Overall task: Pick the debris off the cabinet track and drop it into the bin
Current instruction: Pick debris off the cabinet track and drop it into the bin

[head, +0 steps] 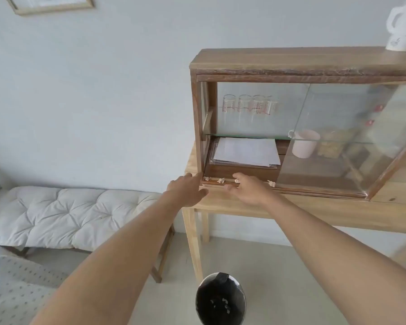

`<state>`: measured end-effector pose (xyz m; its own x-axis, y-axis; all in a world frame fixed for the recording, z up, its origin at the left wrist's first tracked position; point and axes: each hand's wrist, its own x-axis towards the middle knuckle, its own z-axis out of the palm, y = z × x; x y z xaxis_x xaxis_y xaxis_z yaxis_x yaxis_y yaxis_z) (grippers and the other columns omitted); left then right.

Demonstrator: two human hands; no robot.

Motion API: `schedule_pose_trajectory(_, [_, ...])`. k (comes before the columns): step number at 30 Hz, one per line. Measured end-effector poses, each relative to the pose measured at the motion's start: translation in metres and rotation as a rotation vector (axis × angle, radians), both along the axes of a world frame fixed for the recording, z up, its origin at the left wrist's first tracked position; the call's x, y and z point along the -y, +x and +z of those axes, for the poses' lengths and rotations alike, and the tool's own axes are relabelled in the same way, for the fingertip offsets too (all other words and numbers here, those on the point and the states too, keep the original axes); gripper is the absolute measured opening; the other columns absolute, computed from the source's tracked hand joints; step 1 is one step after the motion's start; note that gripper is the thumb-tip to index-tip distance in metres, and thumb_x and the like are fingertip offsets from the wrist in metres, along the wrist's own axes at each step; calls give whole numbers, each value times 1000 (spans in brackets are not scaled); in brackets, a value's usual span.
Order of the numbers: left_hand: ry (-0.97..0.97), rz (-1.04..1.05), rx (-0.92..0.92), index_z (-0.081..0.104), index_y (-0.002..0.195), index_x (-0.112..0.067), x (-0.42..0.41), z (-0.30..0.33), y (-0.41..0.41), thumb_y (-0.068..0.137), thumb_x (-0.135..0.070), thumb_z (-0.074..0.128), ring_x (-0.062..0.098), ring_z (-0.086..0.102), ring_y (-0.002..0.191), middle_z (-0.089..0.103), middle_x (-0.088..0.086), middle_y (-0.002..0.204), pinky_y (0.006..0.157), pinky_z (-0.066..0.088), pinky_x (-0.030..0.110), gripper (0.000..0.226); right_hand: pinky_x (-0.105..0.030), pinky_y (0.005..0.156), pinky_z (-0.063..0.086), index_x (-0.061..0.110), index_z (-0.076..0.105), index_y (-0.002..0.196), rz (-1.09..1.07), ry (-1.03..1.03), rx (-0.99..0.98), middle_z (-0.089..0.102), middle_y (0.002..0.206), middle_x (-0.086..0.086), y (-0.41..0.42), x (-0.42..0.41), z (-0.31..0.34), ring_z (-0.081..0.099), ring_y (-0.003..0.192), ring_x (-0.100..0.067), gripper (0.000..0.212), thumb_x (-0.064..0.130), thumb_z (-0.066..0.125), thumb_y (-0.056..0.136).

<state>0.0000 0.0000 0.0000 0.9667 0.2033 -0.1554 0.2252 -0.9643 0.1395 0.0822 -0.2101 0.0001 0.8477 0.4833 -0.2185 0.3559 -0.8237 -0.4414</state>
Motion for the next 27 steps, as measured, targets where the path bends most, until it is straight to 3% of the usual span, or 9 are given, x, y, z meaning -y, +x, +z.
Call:
schedule_pose_trajectory(6, [8,65,-26,37,158,-34,3,-21,36,105,-53,48,36,65,124,66,7,140,92,51,47,58,-45,113,51,28,48,164,2,18,-20,65,156,-6,24,-24,-20,59,145,-31,75,64,61,99])
schedule_pose_trajectory(9, [28,98,1,49,151,-36,2,-32,47,105,-48,48,37,67,117,70,8,132,84,49,43,47,-43,107,52,33,54,159,15,18,2,66,155,-4,30,-33,-29,61,143,-31,65,59,63,100])
schedule_pose_trajectory(14, [2,158,129,65,136,-40,-4,-50,52,105,-39,54,40,70,107,74,10,119,85,55,44,33,-40,92,60,37,75,136,-50,123,59,85,112,-2,34,-37,-47,76,114,-30,35,43,64,103])
schedule_pose_trajectory(18, [17,155,220,73,124,-34,-6,-60,56,105,-35,56,41,70,97,77,11,107,77,53,41,25,-37,82,61,33,81,115,-123,186,79,86,96,1,40,-36,-51,79,100,-26,20,40,65,105])
schedule_pose_trajectory(21, [23,151,256,74,116,-29,-3,-61,60,105,-31,53,41,69,90,76,12,99,71,49,39,24,-36,81,61,28,78,108,-150,223,56,85,94,2,41,-34,-54,79,97,-25,17,40,67,104])
schedule_pose_trajectory(27, [-18,147,292,70,116,-24,3,-58,51,106,-34,51,37,72,89,79,6,95,79,59,45,23,-40,83,61,26,77,104,-181,279,26,84,90,1,33,-22,-60,78,93,-25,20,44,69,102])
